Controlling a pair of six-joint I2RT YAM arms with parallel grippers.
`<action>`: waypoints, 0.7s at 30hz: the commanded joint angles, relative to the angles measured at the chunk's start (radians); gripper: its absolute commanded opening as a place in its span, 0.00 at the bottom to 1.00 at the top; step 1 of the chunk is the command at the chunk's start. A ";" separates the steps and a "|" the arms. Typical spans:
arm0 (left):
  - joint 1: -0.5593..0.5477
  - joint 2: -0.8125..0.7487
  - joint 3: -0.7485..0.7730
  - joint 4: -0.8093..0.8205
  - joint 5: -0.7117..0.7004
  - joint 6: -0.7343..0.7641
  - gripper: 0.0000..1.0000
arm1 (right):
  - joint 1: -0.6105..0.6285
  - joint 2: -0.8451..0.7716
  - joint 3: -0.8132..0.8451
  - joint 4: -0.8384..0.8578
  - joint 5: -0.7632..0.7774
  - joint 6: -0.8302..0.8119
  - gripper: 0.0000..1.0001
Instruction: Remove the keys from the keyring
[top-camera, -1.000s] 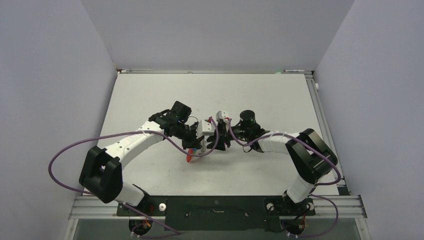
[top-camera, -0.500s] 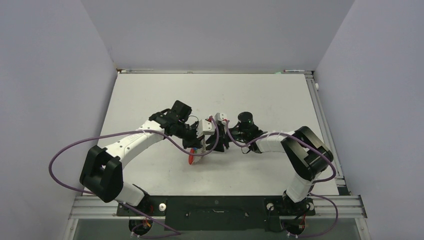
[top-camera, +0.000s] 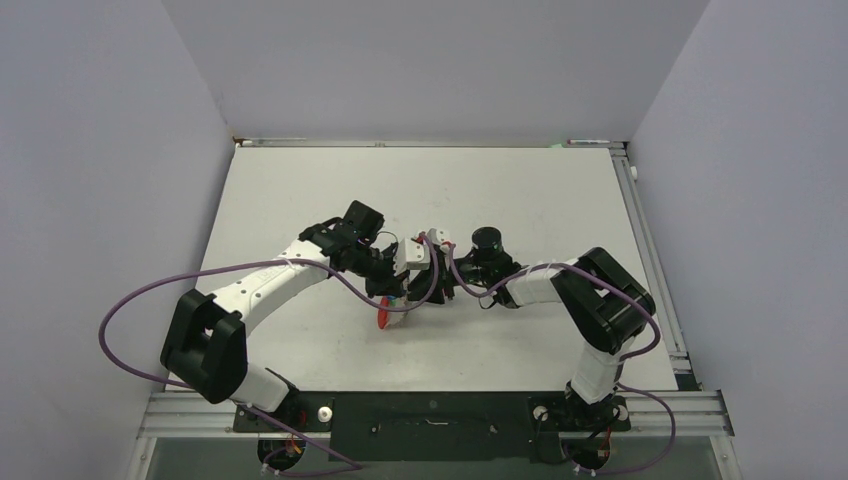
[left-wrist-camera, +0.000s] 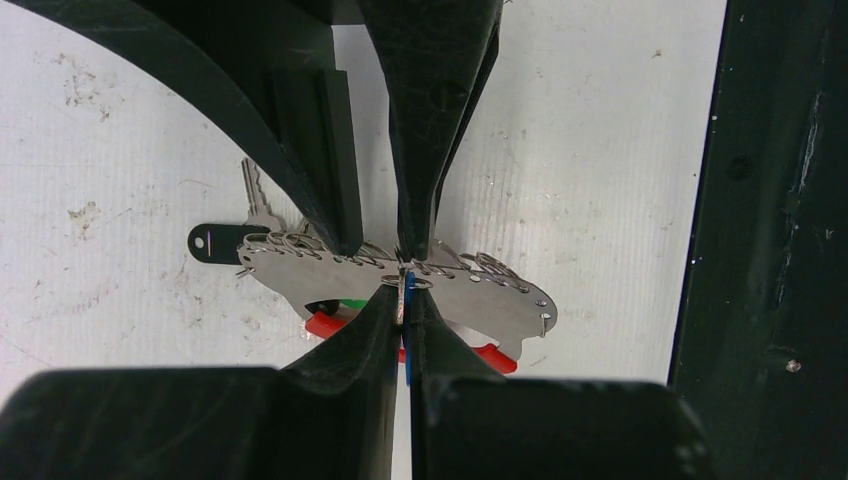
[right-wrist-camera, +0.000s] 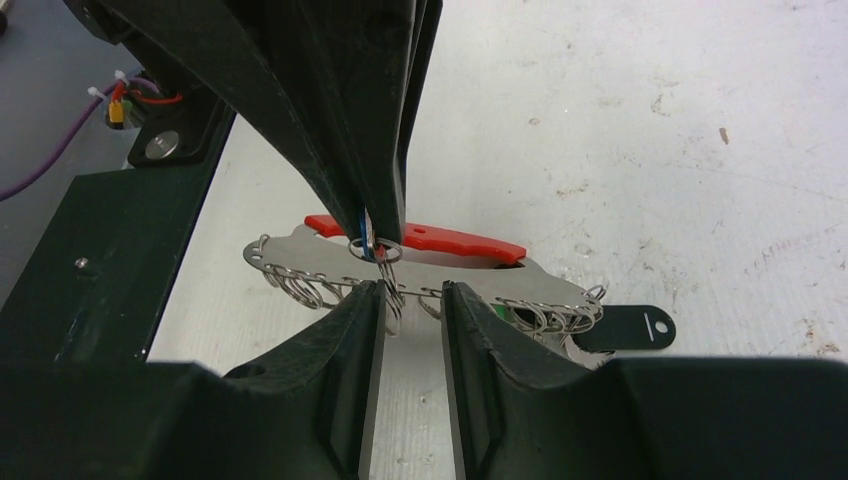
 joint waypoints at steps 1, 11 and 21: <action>-0.003 0.001 0.050 0.020 0.052 0.010 0.00 | 0.007 0.019 0.014 0.161 -0.045 0.041 0.28; -0.001 0.009 0.058 0.023 0.063 0.000 0.00 | 0.009 0.045 0.004 0.220 -0.066 0.073 0.22; 0.005 0.011 0.058 0.020 0.073 0.000 0.00 | 0.015 0.050 0.006 0.212 -0.090 0.058 0.23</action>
